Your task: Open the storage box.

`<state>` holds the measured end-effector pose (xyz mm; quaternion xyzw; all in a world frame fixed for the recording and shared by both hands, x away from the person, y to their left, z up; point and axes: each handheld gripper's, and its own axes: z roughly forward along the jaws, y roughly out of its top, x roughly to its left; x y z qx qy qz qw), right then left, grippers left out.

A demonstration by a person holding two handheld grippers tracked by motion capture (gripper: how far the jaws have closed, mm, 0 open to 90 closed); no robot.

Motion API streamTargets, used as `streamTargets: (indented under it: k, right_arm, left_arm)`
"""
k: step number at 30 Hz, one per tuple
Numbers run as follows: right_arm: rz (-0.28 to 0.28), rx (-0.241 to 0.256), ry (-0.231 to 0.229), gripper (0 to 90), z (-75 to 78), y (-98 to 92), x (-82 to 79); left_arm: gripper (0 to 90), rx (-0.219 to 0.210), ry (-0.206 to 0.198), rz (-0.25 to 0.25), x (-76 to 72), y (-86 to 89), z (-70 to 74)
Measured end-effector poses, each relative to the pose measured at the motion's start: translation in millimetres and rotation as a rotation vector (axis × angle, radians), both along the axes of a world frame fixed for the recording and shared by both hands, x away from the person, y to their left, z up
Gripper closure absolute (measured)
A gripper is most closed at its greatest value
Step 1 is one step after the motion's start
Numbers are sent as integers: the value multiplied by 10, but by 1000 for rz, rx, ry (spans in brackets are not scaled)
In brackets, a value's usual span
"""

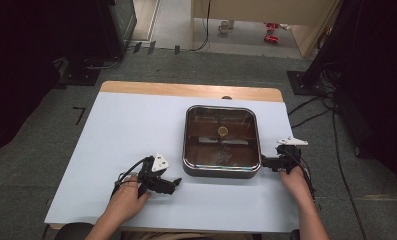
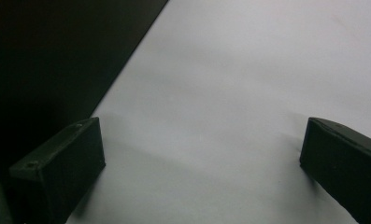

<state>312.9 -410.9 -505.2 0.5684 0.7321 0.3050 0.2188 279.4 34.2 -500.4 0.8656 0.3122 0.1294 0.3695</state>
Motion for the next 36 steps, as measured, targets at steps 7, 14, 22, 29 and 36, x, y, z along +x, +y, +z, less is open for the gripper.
streamTargets:
  k: [7, 14, 22, 29, 36]
  right_arm:
    - [0, -1, 0, 0, 0, 1, 0]
    - [0, 0, 0, 0, 0, 1, 1]
    - [0, 0, 0, 0, 0, 1, 1]
    - [0, 0, 0, 0, 0, 1, 1]
    - [1, -1, 0, 0, 0, 0, 0]
  left_arm:
    - [84, 9, -3, 1, -3, -10, 2]
    - [83, 10, -5, 0, -4, -11, 2]
    - [83, 10, -4, 1, -4, -11, 2]
    - [86, 23, 4, 5, 1, -25, 16]
    - [89, 78, 48, 4, 44, -74, 74]
